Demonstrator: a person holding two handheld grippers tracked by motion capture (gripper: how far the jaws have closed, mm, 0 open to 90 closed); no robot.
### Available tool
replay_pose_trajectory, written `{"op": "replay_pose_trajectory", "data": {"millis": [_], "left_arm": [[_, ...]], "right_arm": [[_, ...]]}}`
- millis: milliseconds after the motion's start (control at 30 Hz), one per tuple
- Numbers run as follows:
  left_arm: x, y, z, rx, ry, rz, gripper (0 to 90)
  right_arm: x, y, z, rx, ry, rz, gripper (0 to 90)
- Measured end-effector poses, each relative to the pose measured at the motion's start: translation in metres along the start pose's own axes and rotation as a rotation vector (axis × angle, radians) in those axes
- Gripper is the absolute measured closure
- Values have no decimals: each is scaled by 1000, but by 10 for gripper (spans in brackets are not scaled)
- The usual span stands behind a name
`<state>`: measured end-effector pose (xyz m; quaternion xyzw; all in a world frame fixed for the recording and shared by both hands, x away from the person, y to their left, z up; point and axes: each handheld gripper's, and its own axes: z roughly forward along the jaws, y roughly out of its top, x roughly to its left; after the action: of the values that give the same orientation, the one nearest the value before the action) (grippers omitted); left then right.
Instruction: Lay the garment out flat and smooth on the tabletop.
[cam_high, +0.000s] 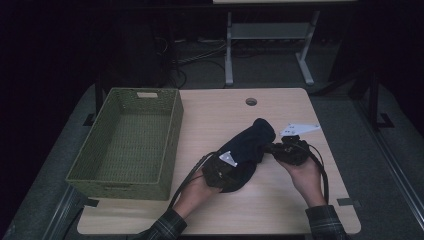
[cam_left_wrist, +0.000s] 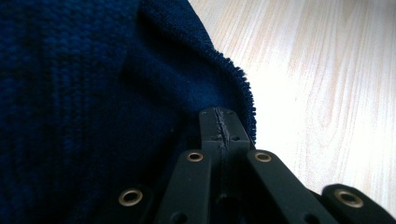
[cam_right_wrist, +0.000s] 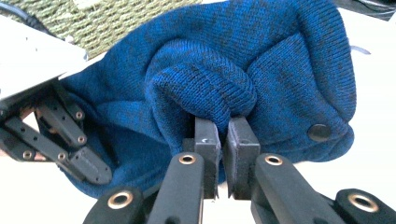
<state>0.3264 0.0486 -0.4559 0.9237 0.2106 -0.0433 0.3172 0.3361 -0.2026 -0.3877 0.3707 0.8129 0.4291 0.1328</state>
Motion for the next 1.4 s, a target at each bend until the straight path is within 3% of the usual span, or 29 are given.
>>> {"op": "replay_pose_trajectory", "data": {"millis": [533, 800, 1133, 1400], "left_arm": [[0, 1, 0, 6, 11, 14, 900], [0, 2, 1, 11, 4, 17, 900], [0, 3, 1, 17, 4, 25, 900], [1, 2, 1, 15, -3, 23, 900]], "right_arm": [[-1, 40, 22, -2, 6, -24, 851], [-6, 69, 37, -2, 4, -41, 852], [0, 110, 73, 32, -1, -94, 851], [9, 130, 108, 58, 3, -122, 848]]}}
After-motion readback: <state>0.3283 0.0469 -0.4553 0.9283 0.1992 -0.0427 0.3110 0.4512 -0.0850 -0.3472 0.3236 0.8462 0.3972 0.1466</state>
